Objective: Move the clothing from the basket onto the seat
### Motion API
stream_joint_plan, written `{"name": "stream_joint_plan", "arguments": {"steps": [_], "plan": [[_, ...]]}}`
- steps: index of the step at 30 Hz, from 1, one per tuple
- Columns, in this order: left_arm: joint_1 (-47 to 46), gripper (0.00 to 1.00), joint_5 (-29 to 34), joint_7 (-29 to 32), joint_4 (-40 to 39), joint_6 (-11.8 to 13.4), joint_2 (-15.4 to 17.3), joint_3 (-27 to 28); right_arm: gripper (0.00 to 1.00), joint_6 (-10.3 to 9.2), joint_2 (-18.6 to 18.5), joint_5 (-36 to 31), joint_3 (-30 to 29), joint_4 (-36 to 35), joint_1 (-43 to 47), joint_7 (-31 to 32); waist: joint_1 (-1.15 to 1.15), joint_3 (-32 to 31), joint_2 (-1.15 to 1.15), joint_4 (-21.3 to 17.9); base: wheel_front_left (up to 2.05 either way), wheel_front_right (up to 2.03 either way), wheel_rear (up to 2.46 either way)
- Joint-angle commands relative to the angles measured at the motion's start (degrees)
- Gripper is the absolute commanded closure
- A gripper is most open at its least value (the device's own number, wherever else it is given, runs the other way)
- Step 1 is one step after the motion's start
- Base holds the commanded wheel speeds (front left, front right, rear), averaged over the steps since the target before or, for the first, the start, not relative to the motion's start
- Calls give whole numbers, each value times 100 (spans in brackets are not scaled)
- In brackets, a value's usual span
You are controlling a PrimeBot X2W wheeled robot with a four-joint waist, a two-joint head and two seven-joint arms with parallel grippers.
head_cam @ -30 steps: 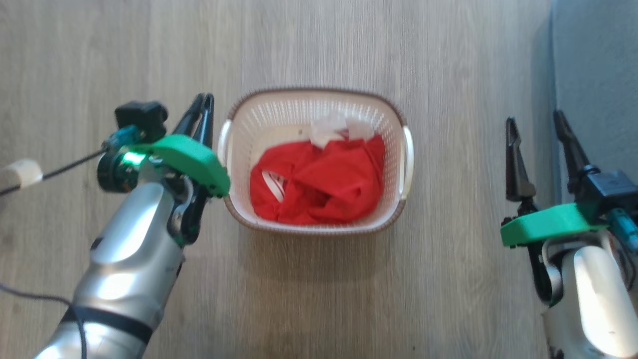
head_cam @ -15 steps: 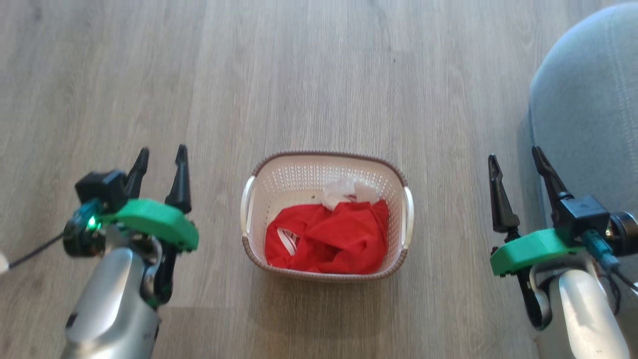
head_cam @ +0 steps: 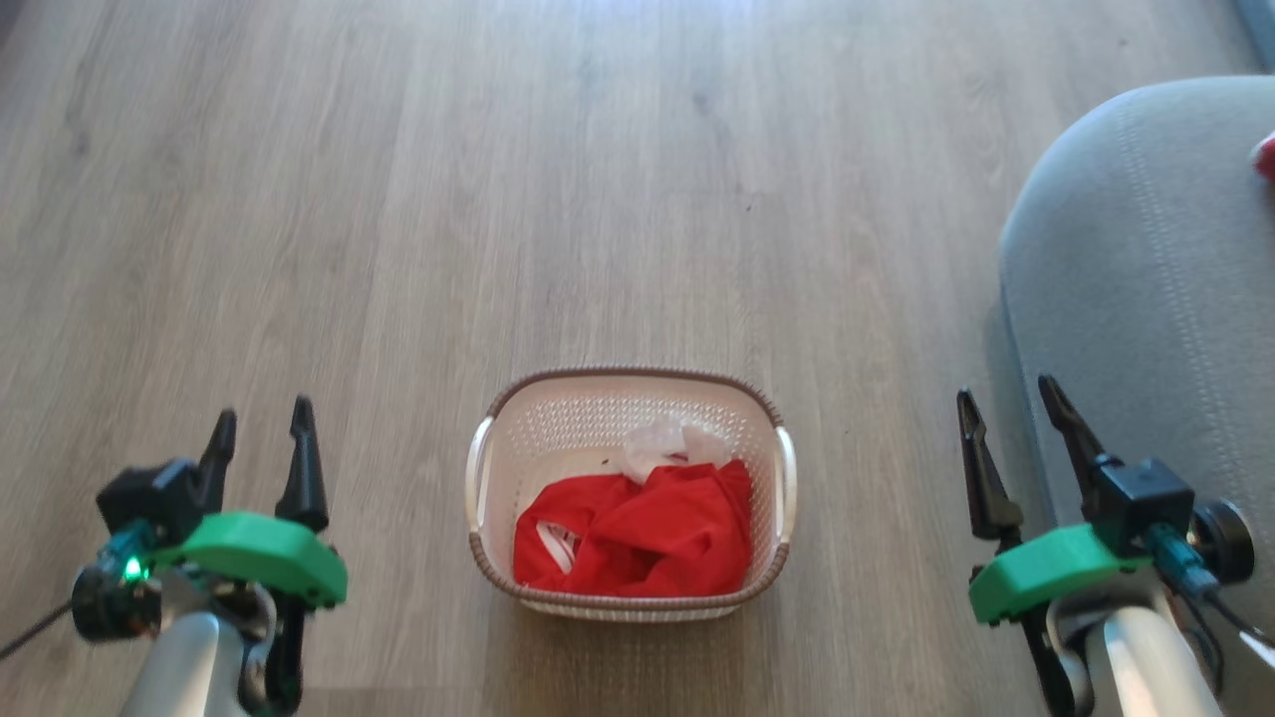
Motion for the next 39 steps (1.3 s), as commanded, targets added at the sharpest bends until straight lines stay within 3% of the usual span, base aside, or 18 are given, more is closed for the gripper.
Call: {"name": "stream_joint_plan", "arguments": {"steps": [1,25,39], "plan": [[-32,0,76,-55,-216,26,115,274,0,-2,-17,58,168,-143,19,-37,1,-159,0,-123,0,0,0],[44,0,256,-56,-231,-116,-2,311,0,-2,-17,183,220,-226,177,-37,1,-107,0,-526,0,0,0],[-181,0,278,-56,-242,-187,27,279,0,-2,-17,266,192,-331,34,-37,1,312,0,-695,0,0,0]]}}
